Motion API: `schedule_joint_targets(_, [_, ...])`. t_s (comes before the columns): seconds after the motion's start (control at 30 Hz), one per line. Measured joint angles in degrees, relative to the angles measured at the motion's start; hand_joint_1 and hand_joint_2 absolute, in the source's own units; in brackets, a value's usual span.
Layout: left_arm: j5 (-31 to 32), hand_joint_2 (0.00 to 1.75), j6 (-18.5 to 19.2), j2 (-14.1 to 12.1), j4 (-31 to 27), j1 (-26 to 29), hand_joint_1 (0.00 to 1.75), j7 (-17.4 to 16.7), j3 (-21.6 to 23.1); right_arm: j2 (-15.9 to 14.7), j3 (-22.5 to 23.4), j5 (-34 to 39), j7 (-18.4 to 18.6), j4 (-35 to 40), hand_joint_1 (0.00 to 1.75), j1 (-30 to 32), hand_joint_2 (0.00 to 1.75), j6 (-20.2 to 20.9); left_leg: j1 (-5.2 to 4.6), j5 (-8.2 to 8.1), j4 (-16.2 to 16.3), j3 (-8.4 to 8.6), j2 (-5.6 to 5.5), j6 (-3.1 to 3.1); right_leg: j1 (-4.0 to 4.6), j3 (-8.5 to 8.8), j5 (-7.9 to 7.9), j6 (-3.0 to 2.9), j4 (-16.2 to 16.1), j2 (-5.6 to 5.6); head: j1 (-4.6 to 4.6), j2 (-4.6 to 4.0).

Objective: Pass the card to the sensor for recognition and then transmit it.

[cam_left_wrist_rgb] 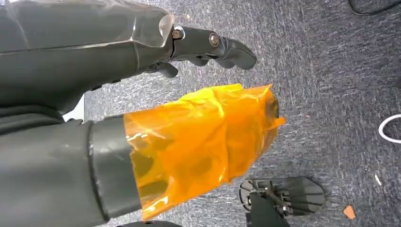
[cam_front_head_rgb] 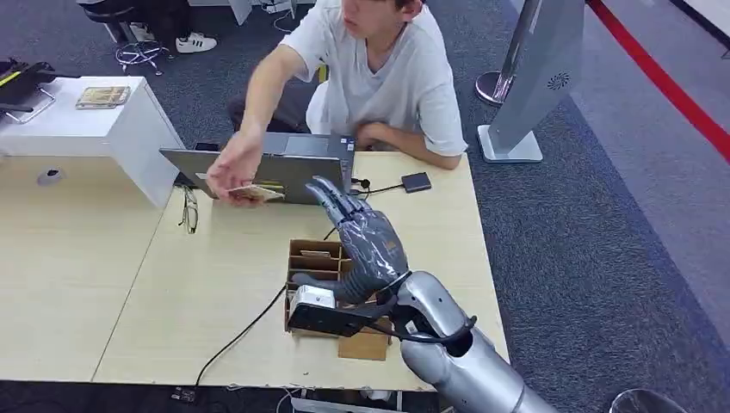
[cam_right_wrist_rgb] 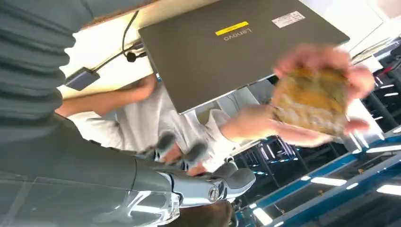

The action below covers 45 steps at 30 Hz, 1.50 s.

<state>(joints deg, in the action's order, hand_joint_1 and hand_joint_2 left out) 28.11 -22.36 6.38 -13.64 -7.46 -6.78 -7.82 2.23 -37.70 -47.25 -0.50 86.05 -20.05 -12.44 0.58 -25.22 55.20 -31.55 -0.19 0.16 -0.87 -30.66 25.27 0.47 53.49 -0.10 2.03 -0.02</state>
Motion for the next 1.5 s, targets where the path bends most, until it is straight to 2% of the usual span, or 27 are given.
schedule_joint_targets(0.33, [0.0,0.00,0.0,0.0,0.0,0.0,0.00,0.0,-0.3,0.0,0.0,0.0,0.0,-0.2,0.00,0.1,0.00,0.0,0.00,0.00,0.0,0.00,0.00,0.00,0.00,-0.01,0.00,0.00,0.0,0.00,0.00,0.00])
schedule_joint_targets(0.37, [0.0,0.00,-0.1,0.0,0.0,0.0,0.00,0.0,-0.4,0.0,0.0,0.1,0.0,-0.3,0.00,0.2,1.75,0.0,0.00,0.00,0.0,0.00,0.00,0.00,0.00,-0.01,0.00,0.00,0.0,0.00,0.00,0.00])
schedule_joint_targets(0.77, [0.5,0.00,-0.4,0.0,0.0,0.0,0.00,0.0,-1.1,0.0,0.0,-0.5,-0.4,-2.8,0.00,2.3,1.75,-0.4,0.00,0.00,0.0,-0.01,0.00,0.00,0.00,-0.02,0.00,0.00,0.0,0.01,0.00,0.00])
schedule_joint_targets(0.87, [0.2,0.00,-0.5,0.0,0.0,0.1,0.00,0.3,-1.7,-0.1,0.0,-0.7,-1.5,-3.0,0.00,3.2,1.75,-1.5,0.00,0.00,0.0,-0.01,0.00,0.00,0.00,-0.02,0.00,0.00,0.0,0.00,0.00,0.00])
schedule_joint_targets(1.07, [-0.7,0.00,-1.1,0.0,0.0,0.5,0.00,1.3,-3.3,-0.9,-0.2,-0.3,-3.8,-0.4,0.00,7.1,1.75,-2.6,0.00,-0.01,0.0,-0.06,0.00,0.00,0.00,-0.07,0.01,0.00,0.0,0.00,0.02,0.00])
schedule_joint_targets(1.5, [-1.3,0.00,-1.6,0.0,0.0,1.2,0.00,1.9,-4.8,-2.5,-1.0,-0.5,-5.7,2.1,0.00,10.6,1.75,-3.6,0.00,-0.01,0.0,-0.07,0.00,0.00,0.00,-0.08,0.01,0.00,0.0,0.00,0.00,0.00])
